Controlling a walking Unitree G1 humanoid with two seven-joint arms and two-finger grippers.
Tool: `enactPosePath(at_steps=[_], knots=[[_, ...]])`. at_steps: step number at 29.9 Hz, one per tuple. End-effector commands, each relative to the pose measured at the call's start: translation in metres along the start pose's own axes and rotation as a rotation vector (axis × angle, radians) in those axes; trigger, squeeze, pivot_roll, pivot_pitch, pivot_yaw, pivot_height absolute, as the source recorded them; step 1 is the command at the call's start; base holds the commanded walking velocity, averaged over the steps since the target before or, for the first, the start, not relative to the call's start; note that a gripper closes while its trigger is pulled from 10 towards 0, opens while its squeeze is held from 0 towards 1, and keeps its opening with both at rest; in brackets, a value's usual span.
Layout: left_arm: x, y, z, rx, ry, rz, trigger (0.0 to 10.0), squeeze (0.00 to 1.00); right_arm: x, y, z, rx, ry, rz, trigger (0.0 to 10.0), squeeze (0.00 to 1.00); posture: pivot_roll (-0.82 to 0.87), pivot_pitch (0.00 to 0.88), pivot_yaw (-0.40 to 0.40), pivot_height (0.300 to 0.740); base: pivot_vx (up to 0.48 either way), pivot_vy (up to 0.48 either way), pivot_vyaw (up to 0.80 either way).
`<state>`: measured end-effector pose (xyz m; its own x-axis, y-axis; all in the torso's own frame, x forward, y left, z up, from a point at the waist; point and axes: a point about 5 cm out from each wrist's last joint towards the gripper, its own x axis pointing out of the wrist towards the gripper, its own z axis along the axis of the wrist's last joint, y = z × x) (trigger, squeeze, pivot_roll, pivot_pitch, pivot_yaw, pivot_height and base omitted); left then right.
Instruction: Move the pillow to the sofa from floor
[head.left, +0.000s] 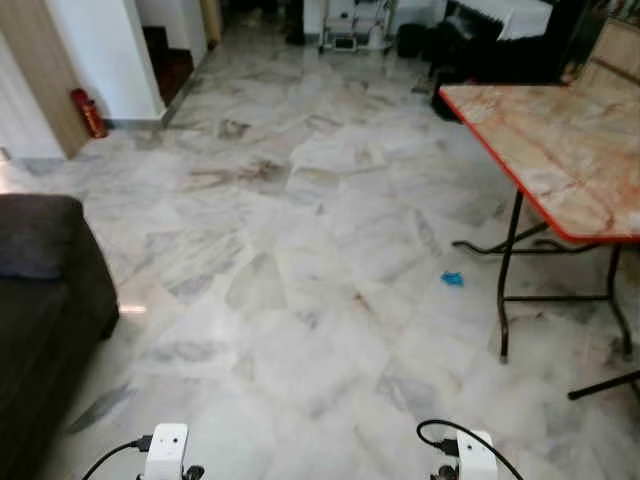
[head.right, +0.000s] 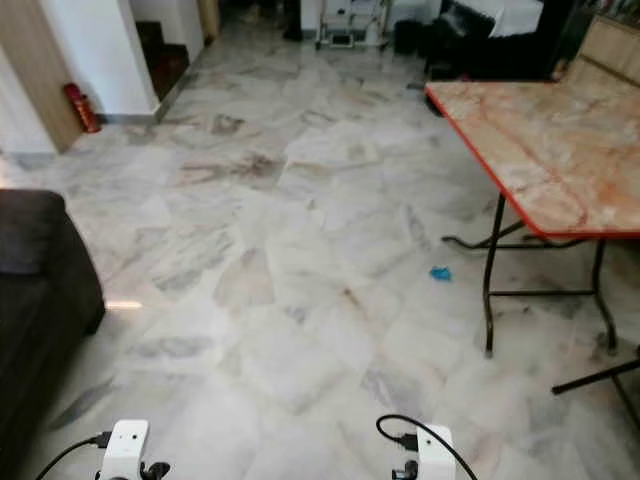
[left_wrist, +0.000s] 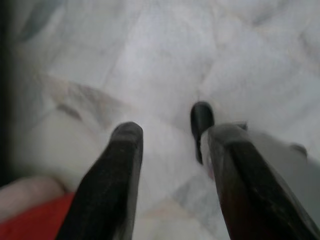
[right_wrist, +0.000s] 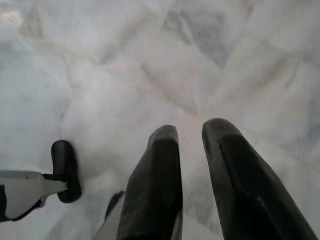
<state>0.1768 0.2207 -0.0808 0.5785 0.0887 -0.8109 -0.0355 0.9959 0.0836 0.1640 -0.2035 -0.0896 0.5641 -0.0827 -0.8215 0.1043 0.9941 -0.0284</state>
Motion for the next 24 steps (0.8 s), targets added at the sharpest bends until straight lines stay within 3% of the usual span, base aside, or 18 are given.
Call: enactPosePath(at_steps=[1,13,19,24], knots=[[-0.006,-0.005,-0.028,0.041,0.092,-0.059,10.0,0.00,0.008,0.067,0.046,0.171,-0.049,0.110,10.0,0.00,-0.02,0.000,-0.042,0.740,0.000,0.000,0.00],[0.000,-0.023,-0.011,0.049,0.065,-0.076,10.0,0.00,0.008,0.068,0.047,0.155,-0.065,0.125,10.0,0.00,-0.02,0.000,-0.045,0.740,0.000,0.000,0.00],[0.006,-0.050,0.014,0.050,0.024,-0.104,10.0,0.00,0.008,0.068,0.047,0.150,-0.069,0.135,10.0,0.00,-0.02,0.000,-0.044,0.740,0.000,0.000,0.78],[0.007,-0.061,0.025,0.051,0.006,-0.115,10.0,0.00,0.008,0.069,0.047,0.150,-0.069,0.137,10.0,0.00,-0.02,0.000,-0.044,0.740,0.000,0.000,0.80]])
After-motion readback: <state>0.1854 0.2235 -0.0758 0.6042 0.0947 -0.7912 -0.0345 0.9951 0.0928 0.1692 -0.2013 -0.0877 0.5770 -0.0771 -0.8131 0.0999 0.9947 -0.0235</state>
